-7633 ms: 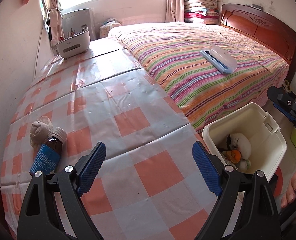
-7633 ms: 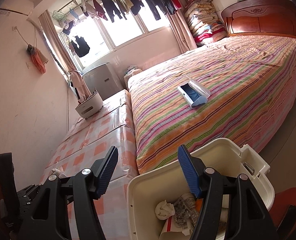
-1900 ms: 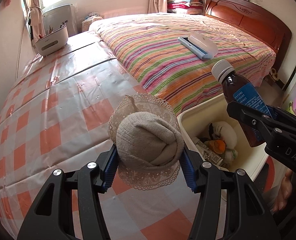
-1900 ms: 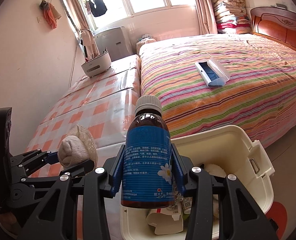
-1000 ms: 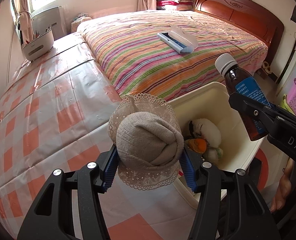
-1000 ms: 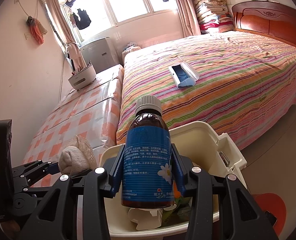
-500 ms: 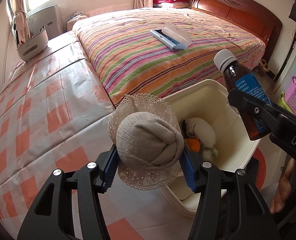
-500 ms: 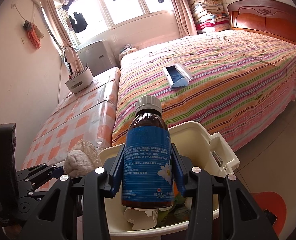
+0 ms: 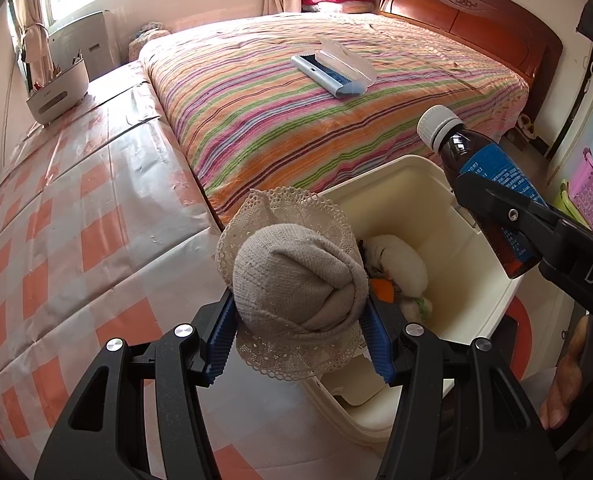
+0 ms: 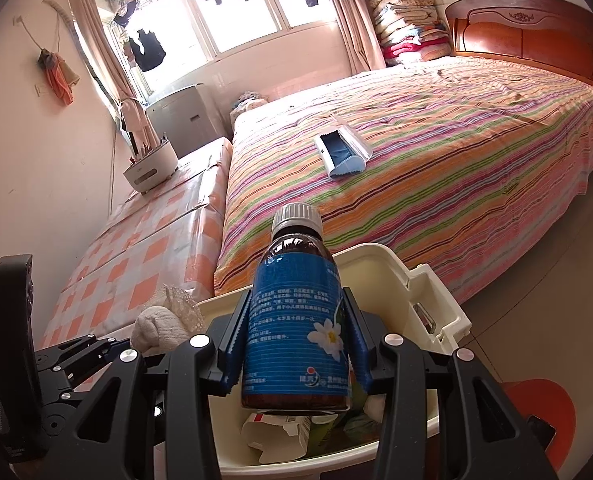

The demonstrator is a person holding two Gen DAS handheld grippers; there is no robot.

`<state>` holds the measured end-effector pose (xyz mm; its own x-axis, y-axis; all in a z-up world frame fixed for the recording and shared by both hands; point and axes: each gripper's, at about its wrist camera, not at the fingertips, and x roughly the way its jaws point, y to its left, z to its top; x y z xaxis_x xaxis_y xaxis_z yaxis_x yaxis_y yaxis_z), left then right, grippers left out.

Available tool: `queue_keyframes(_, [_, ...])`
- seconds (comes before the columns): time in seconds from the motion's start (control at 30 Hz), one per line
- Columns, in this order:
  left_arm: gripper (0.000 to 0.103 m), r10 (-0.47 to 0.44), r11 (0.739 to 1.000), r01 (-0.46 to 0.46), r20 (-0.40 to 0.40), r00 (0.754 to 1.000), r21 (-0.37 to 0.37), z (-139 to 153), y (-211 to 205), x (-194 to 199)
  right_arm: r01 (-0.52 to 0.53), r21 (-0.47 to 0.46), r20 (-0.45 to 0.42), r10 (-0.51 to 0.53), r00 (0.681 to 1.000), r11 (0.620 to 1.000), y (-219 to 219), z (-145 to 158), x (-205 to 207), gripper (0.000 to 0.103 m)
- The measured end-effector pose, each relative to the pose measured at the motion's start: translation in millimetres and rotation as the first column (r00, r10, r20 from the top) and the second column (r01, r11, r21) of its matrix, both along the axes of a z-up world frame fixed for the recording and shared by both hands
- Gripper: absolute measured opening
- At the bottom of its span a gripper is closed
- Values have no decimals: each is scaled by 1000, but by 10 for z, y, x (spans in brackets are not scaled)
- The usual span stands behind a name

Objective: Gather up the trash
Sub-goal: 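Tilt the blue bottle down into the bin and open the right tool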

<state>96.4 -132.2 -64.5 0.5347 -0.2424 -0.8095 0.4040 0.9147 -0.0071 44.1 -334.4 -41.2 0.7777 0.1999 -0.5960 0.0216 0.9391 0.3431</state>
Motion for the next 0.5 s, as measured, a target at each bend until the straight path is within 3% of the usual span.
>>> queue_keyframes(0.5, [55,-13,1000,13,-8,1000,10,-48,-62,-3,6,26,26,-7,1000,1000,-61,22,-1,44])
